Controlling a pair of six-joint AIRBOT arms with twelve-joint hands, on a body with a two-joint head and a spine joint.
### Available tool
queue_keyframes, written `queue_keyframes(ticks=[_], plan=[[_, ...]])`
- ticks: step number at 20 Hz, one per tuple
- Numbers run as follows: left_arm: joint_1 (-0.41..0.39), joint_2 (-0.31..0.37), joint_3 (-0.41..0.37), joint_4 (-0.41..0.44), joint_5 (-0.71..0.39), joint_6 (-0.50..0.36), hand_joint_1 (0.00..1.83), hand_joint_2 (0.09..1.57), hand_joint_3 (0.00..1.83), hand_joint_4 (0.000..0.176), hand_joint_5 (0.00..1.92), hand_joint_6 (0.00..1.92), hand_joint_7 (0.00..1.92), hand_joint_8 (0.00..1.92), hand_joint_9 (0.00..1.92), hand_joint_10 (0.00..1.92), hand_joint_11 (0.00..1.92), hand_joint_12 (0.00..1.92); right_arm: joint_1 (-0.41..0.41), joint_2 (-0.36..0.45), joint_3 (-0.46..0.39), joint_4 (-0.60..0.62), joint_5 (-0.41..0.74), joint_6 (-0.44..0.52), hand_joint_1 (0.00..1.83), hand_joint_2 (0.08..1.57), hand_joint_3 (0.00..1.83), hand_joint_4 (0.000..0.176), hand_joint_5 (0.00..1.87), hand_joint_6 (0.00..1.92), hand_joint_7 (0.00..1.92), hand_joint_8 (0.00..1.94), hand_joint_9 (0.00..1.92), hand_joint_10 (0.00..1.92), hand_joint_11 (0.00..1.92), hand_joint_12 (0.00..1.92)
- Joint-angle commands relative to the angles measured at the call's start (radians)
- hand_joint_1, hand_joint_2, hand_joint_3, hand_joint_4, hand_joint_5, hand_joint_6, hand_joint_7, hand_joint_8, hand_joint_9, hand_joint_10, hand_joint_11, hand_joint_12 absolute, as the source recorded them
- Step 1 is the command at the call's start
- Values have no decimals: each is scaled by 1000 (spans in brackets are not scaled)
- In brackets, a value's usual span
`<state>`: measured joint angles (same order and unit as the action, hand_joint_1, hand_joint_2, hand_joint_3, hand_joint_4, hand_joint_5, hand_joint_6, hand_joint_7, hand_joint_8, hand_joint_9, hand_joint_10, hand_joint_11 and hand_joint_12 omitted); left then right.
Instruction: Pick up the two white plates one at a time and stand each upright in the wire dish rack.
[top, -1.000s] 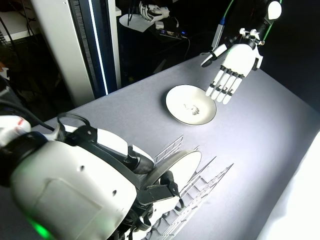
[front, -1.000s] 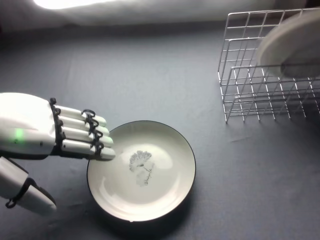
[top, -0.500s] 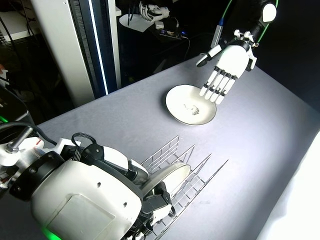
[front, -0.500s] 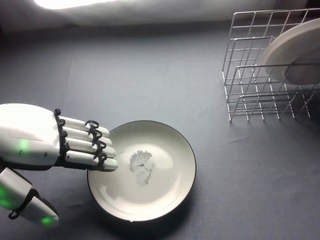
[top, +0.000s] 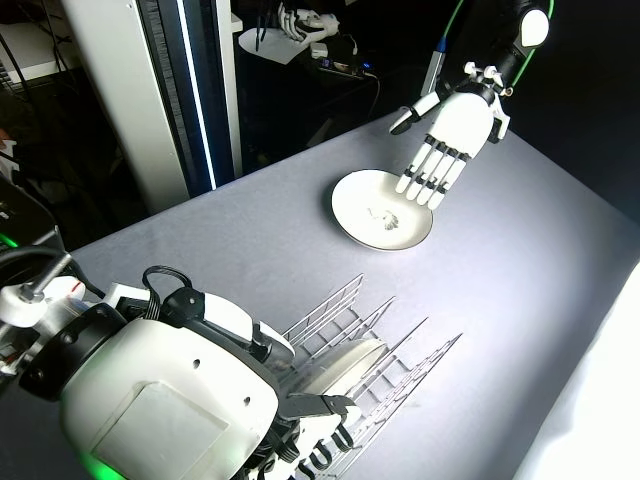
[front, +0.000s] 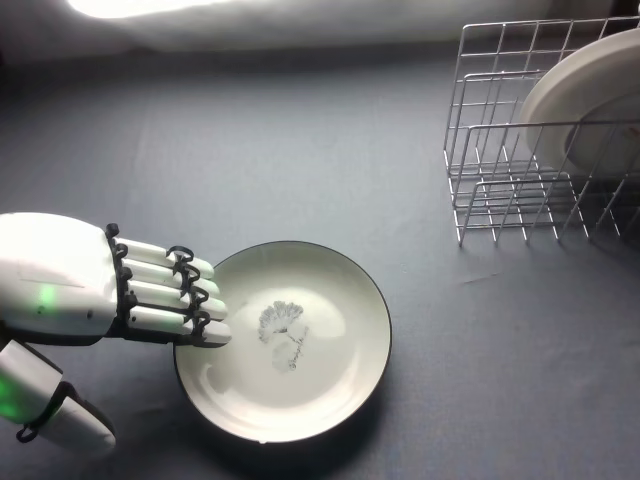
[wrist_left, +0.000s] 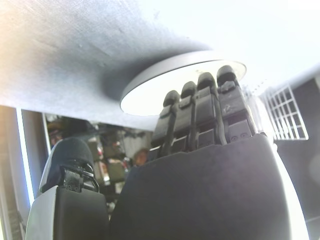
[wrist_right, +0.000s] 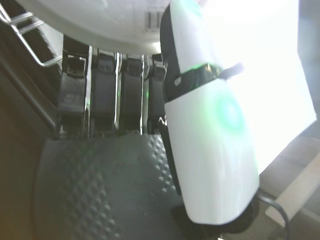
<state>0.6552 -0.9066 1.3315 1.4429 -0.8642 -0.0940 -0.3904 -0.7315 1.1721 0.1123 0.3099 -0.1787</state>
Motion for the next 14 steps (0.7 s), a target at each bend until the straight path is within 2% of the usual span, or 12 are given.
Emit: queue_keyframes(ticks=[1, 2, 4, 5, 7, 10, 11, 13, 14], plan=[[3, 0, -4, -56, -39, 2, 0, 1154, 1, 0, 0, 0, 0, 0, 0, 0, 0, 0, 19, 7, -4, 1, 125, 8, 1178, 1019, 0, 0, 522, 0, 559, 0, 533, 0, 63, 1193], [7, 0, -5, -56, -38, 5, 0, 1156, 1, 0, 0, 0, 0, 0, 0, 0, 0, 0, 36, 7, -18, -12, 125, 8, 1112, 1024, 0, 0, 426, 0, 446, 0, 409, 0, 12, 1125], [11, 0, -6, -56, -35, 7, 0, 1150, 0, 0, 0, 0, 0, 0, 0, 0, 0, 0, 67, 8, -44, -40, 125, 8, 985, 967, 0, 0, 150, 0, 97, 0, 67, 0, 0, 507], [13, 0, -5, -55, -34, 7, 0, 1141, 0, 0, 0, 0, 0, 0, 0, 0, 0, 0, 84, 8, -58, -66, 125, 8, 880, 918, 0, 0, 29, 0, 19, 0, 13, 0, 0, 101], [19, -2, -5, -53, -34, 9, 0, 1141, 0, 0, 0, 0, 0, 0, 0, 0, 0, 0, 115, 8, -84, -163, 139, 8, 759, 834, 0, 0, 0, 0, 0, 0, 0, 0, 0, 3], [37, -6, -7, -41, -28, 11, 0, 1140, 0, 0, 0, 0, 0, 0, 0, 0, 0, 0, 133, -2, -120, -375, 191, 9, 778, 767, 0, 0, 0, 0, 0, 0, 0, 0, 0, 0], [45, -6, -8, -41, -26, 13, 0, 1154, 2, 0, 0, 0, 0, 0, 0, 0, 0, 0, 133, -9, -125, -448, 220, 9, 829, 780, 0, 0, 0, 0, 0, 0, 0, 0, 0, 0], [66, -7, -13, -39, -22, 18, 0, 1150, 0, 0, 0, 0, 0, 0, 0, 0, 0, 0, 131, -22, -149, -582, 238, 9, 1062, 756, 0, 0, 0, 0, 0, 0, 0, 0, 0, 0], [72, -7, -15, -37, -20, 20, 0, 1148, 0, 0, 0, 0, 0, 0, 0, 0, 0, 0, 130, -30, -150, -634, 258, 9, 1091, 795, 0, 0, 0, 0, 0, 0, 0, 0, 0, 0]])
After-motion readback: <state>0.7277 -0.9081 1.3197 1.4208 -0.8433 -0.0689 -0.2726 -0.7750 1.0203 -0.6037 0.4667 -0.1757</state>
